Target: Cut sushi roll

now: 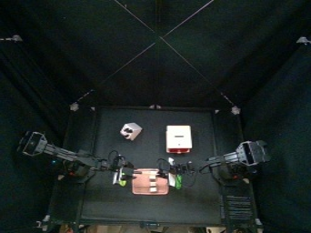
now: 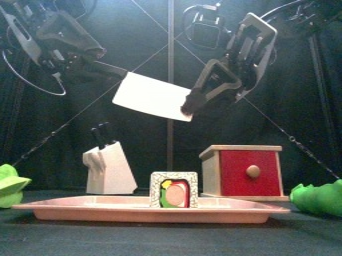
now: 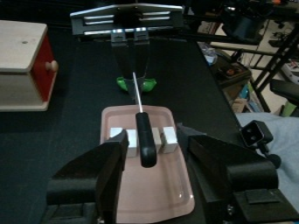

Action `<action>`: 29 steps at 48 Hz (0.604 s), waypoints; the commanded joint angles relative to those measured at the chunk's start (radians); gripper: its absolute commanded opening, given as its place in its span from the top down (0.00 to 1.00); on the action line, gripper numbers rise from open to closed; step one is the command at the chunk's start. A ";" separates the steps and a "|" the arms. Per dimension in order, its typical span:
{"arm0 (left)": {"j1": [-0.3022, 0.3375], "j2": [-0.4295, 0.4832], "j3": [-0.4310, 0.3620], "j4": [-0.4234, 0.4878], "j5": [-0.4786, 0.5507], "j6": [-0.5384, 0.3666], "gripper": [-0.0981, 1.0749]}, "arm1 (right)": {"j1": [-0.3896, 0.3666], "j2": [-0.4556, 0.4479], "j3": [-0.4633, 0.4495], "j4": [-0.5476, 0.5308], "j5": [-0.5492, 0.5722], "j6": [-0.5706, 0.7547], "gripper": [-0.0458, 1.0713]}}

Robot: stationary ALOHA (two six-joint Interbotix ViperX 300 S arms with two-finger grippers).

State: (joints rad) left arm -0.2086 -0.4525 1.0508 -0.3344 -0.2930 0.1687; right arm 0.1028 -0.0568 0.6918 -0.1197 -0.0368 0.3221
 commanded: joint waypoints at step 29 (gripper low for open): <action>0.025 0.011 -0.020 0.015 0.002 0.002 0.59 | -0.003 -0.012 -0.029 0.018 -0.015 0.000 0.45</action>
State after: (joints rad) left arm -0.1871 -0.4418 1.0508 -0.3237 -0.2884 0.1687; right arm 0.1028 -0.0522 0.6872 -0.1058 -0.0399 0.3221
